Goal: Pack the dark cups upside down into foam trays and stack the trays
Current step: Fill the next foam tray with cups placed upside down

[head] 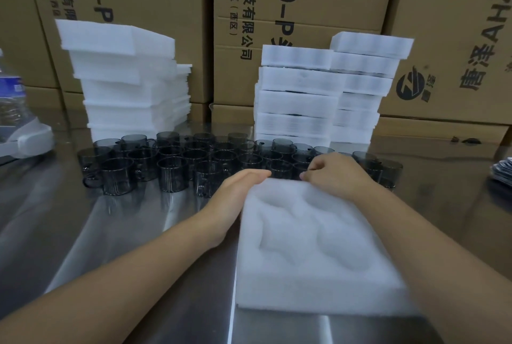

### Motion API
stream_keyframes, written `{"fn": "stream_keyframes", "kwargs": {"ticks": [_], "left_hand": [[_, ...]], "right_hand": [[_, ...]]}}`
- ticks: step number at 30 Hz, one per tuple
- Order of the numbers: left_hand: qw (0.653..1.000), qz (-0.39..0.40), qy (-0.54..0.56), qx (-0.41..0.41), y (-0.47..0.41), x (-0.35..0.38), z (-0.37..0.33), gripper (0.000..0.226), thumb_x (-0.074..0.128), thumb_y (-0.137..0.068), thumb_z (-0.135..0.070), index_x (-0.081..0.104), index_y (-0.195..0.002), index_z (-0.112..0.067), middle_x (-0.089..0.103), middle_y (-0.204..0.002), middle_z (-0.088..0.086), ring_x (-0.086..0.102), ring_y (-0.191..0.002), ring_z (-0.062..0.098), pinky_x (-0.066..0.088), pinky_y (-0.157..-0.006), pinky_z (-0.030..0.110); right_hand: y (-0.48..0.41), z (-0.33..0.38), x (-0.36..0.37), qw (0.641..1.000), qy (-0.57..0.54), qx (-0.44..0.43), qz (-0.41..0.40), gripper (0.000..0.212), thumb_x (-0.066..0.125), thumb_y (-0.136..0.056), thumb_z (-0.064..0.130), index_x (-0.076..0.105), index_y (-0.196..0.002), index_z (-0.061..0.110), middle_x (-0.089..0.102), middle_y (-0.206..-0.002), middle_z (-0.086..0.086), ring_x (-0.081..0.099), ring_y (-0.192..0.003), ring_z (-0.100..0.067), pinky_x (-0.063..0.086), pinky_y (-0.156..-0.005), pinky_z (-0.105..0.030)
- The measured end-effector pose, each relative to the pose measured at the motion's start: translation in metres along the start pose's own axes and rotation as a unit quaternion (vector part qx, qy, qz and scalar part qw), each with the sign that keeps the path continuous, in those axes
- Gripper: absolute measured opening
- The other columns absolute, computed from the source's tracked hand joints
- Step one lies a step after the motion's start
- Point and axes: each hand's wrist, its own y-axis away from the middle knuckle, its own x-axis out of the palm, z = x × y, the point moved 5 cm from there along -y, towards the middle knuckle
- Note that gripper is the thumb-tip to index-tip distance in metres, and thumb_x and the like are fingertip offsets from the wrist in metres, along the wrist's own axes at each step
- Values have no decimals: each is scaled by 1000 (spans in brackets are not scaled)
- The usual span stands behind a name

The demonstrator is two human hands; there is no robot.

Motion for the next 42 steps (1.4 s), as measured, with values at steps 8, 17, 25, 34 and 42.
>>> {"fn": "stream_keyframes", "kwargs": {"ticks": [8,17,25,34,42], "left_hand": [[999,18,-27,22,-7,-1,1,32,55,-90,-6,77,-84,-29,75,-94,-1,69,-92,20,52,-92,40],[922,22,-353,155,-20,38,-64,55,39,-80,14,62,-121,-14,64,-107,-2,60,-108,15,46,-95,23],[993,-53,-86,59,-49,62,-60,32,45,-94,-13,53,-125,-21,59,-109,0,57,-95,15,48,-84,28],[965,32,258,-32,-52,46,-34,24,51,-96,-21,53,-115,-6,69,-98,18,71,-84,25,58,-74,30],[970,131,199,-52,-45,56,-33,36,46,-99,-31,60,-115,-1,72,-97,21,72,-89,29,59,-69,29]], "right_hand": [[21,4,-34,978,-156,-25,-132,22,66,-86,36,64,-72,19,58,-61,7,52,-58,-10,36,-54,-25],[21,7,-33,972,-191,-15,-135,23,67,-85,36,63,-68,21,59,-63,9,51,-60,-6,34,-53,-23],[20,7,-33,970,-192,-24,-147,24,66,-86,35,59,-66,24,57,-64,8,49,-61,-7,33,-53,-24],[14,3,-33,922,-372,-41,-99,20,71,-83,31,65,-68,18,57,-64,5,52,-68,-15,47,-79,-36],[16,4,-36,913,-384,-95,-96,18,73,-81,26,65,-66,21,63,-66,10,56,-70,-12,45,-75,-30]]}}
